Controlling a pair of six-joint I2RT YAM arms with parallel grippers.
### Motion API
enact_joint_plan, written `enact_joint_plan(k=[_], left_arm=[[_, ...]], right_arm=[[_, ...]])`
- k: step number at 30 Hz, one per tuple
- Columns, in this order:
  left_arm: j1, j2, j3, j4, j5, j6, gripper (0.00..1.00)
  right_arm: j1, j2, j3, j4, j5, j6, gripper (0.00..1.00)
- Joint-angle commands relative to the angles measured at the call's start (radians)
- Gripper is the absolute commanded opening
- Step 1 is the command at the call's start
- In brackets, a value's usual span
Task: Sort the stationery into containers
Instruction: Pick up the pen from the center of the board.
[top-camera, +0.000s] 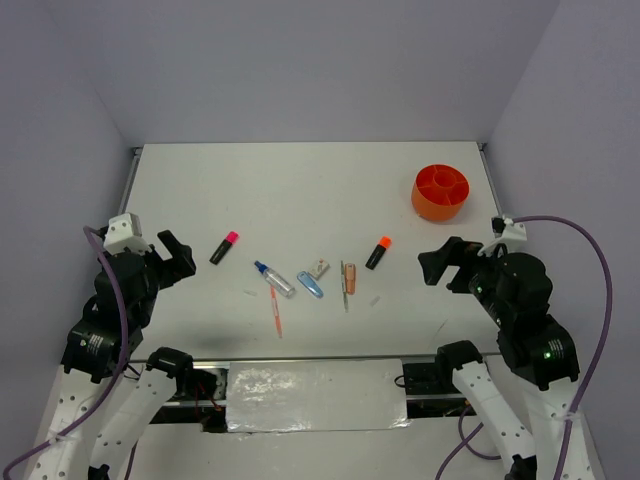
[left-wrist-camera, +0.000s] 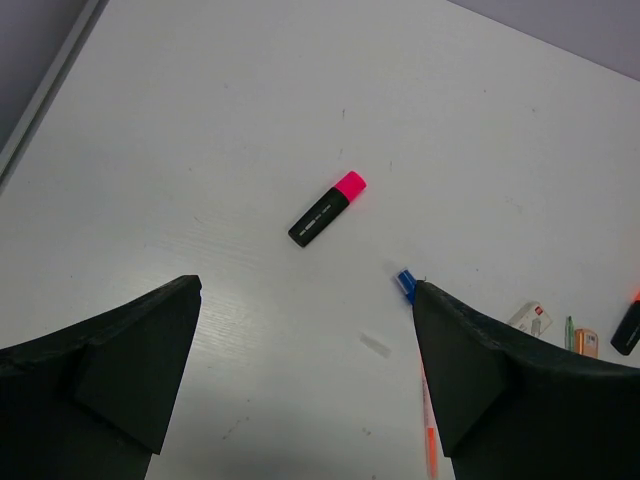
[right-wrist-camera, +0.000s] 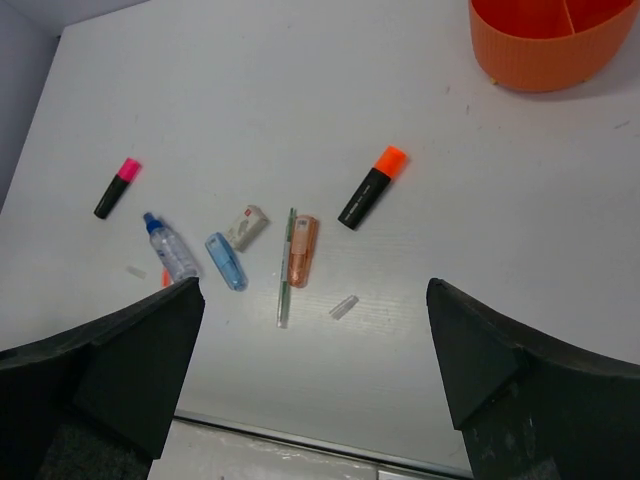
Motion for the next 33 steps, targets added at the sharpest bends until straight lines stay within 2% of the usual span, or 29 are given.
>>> enact_joint_plan(k=[1, 5, 8, 10, 13, 14, 15, 17, 18, 20, 21, 23, 26, 29, 30, 33], left_arm=[[-0.007, -0.002, 0.008, 0.036, 0.013, -0.006, 0.99], [-0.007, 0.01, 0.008, 0.032, 0.009, -0.011, 0.99], [-0.007, 0.021, 0.008, 0.03, 0.004, -0.012, 0.99], [-0.007, 0.032, 0.011, 0.027, -0.01, -0.02, 0.99], [-0.007, 0.05, 0.019, 0.012, -0.04, -0.032, 0.99], [-0.007, 0.053, 0.02, 0.004, -0.048, -0.035, 0.99], [-0.007, 0.055, 0.022, 0.001, -0.056, -0.04, 0.99], [-0.007, 0.056, 0.025, -0.008, -0.077, -0.049, 0.99], [-0.007, 0.056, 0.025, -0.019, -0.091, -0.055, 0.99], [-0.007, 0.053, 0.031, -0.031, -0.124, -0.074, 0.99], [-0.005, 0.05, 0.031, -0.039, -0.135, -0.081, 0.99], [-0.005, 0.043, 0.031, -0.039, -0.142, -0.082, 0.99], [-0.003, 0.043, 0.029, -0.036, -0.146, -0.08, 0.99], [-0.003, 0.041, 0.043, -0.065, -0.192, -0.104, 0.99], [-0.003, 0.027, 0.045, -0.071, -0.2, -0.108, 0.99], [-0.003, -0.009, 0.037, -0.059, -0.198, -0.104, 0.99]], right_arm=[[0.009, -0.046, 0.006, 0.048, -0.054, -0.018, 1.0], [0.008, -0.092, -0.03, 0.15, -0.203, 0.003, 1.0], [0.008, -0.002, -0.05, 0.168, -0.263, 0.078, 1.0], [0.057, 0.081, -0.087, 0.209, -0.262, 0.132, 1.0], [0.341, 0.17, -0.086, 0.236, 0.017, 0.219, 1.0], [0.439, 0.202, -0.072, 0.234, 0.2, 0.245, 1.0], [0.642, 0.294, -0.055, 0.222, 0.288, 0.296, 1.0], [0.823, 0.424, 0.037, 0.187, 0.447, 0.345, 1.0], [0.953, 0.586, 0.084, 0.13, 0.549, 0.391, 1.0], [1.026, 0.749, 0.227, 0.076, 0.613, 0.431, 1.0], [1.072, 0.887, 0.305, 0.044, 0.654, 0.468, 1.0], [1.088, 1.028, 0.356, 0.108, 0.629, 0.435, 1.0], [1.085, 1.158, 0.422, 0.162, 0.556, 0.398, 0.98], [1.06, 1.25, 0.498, 0.189, 0.51, 0.37, 0.9], [1.054, 1.27, 0.509, 0.196, 0.475, 0.364, 0.84], [1.043, 1.357, 0.561, 0.182, 0.455, 0.358, 0.79]])
